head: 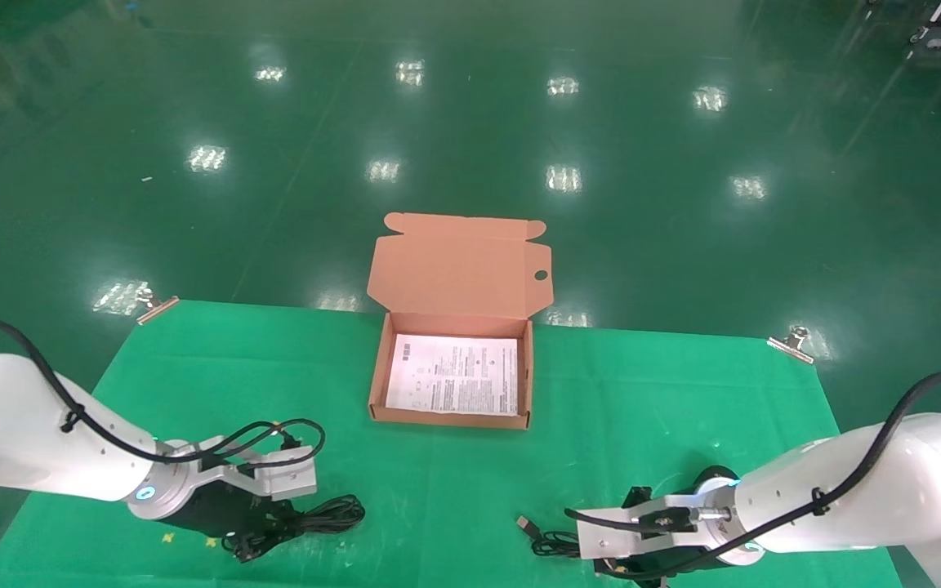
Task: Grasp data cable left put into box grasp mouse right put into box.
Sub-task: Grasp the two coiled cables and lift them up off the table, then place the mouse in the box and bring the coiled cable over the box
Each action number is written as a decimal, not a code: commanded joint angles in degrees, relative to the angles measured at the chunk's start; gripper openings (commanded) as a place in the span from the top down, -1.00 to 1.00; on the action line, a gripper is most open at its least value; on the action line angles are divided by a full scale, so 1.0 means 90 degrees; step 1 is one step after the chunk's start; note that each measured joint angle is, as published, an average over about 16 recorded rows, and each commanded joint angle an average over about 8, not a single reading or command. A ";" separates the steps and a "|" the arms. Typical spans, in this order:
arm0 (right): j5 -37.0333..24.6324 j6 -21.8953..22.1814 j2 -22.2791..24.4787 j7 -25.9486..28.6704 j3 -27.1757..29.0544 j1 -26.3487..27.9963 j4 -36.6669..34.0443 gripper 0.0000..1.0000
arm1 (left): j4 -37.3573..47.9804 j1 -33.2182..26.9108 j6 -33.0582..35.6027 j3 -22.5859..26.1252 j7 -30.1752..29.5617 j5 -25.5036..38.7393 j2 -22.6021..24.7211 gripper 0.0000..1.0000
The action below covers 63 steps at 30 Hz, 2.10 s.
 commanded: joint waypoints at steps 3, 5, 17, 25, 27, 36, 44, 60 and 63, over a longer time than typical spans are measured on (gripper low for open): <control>0.0000 -0.0001 0.0001 0.0000 0.0000 0.0000 0.0001 1.00 | -0.0001 -0.0001 0.0001 0.0000 0.0001 0.0001 -0.0003 1.00; 0.0008 0.0000 0.0008 0.0014 0.0011 0.0008 -0.0001 1.00 | -0.0024 -0.0020 0.0011 -0.0005 0.0019 -0.0001 -0.0034 1.00; 0.0113 0.0318 0.0701 0.0997 0.0852 0.0985 0.0674 1.00 | -0.1600 -0.0426 -0.0144 -0.0290 -0.0470 0.0158 -0.0986 1.00; 0.0009 0.0979 0.0440 0.1198 0.1267 0.1846 0.0935 1.00 | -0.3331 -0.0521 -0.0596 -0.0552 -0.1370 0.0585 -0.1456 1.00; 0.0034 0.1200 0.0191 0.1130 0.1313 0.2043 0.0818 1.00 | -0.3584 -0.0575 -0.0747 -0.0619 -0.1554 0.0709 -0.1456 1.00; 0.0346 0.2185 -0.1217 0.0323 0.1363 0.2952 -0.0572 1.00 | -0.4046 -0.0868 -0.1403 -0.0709 -0.2187 0.1682 -0.1029 1.00; 0.0787 0.2509 -0.1828 -0.0529 0.1281 0.3469 -0.1762 1.00 | -0.3980 -0.1024 -0.1578 -0.0749 -0.2634 0.2247 -0.0748 1.00; 0.1465 0.2980 -0.1892 -0.0749 0.0421 0.3292 -0.1877 1.00 | -0.3963 -0.0974 -0.1279 -0.0764 -0.3150 0.3092 -0.1071 1.00; 0.1649 0.3124 -0.1907 -0.0792 0.0159 0.3257 -0.2028 1.00 | -0.4112 -0.0950 -0.1079 -0.0773 -0.3346 0.3282 -0.1175 1.00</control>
